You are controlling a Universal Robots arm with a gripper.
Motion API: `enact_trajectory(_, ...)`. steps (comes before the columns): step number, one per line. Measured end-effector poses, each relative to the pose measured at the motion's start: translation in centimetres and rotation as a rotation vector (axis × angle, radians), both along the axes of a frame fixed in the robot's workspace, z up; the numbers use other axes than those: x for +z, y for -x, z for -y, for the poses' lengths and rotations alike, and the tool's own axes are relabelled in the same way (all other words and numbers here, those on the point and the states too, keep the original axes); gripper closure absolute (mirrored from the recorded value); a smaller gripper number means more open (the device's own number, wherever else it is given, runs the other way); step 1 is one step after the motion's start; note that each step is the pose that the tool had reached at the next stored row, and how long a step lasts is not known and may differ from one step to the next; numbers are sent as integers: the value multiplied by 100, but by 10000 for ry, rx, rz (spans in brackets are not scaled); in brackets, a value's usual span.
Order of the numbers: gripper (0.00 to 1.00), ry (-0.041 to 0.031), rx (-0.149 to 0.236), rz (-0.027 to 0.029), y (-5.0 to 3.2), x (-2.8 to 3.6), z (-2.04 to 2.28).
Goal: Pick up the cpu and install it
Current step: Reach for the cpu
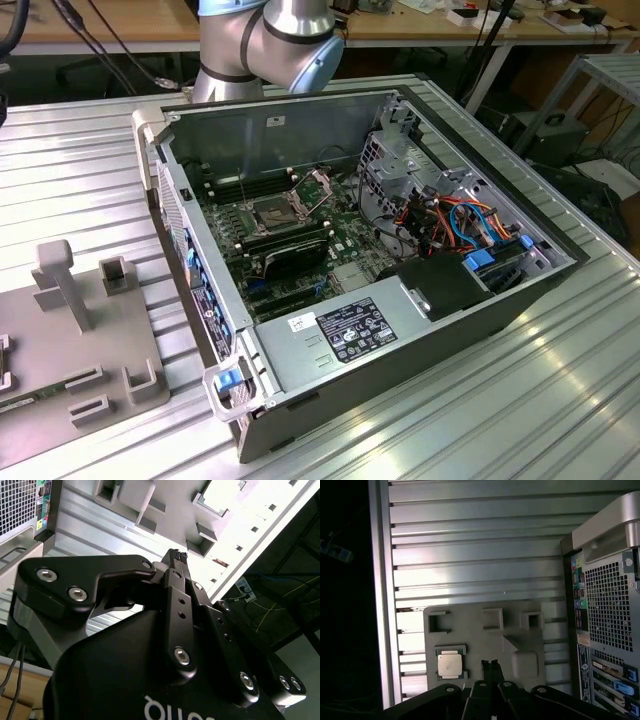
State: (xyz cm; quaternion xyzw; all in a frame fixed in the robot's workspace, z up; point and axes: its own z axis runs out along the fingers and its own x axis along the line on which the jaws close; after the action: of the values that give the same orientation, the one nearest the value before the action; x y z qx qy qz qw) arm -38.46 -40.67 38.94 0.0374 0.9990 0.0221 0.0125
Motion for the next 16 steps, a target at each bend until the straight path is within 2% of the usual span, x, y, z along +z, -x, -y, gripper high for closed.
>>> enact_trajectory(8,89,0,0,0,23,0,120)
enact_trajectory(16,89,0,0,0,45,-1,258)
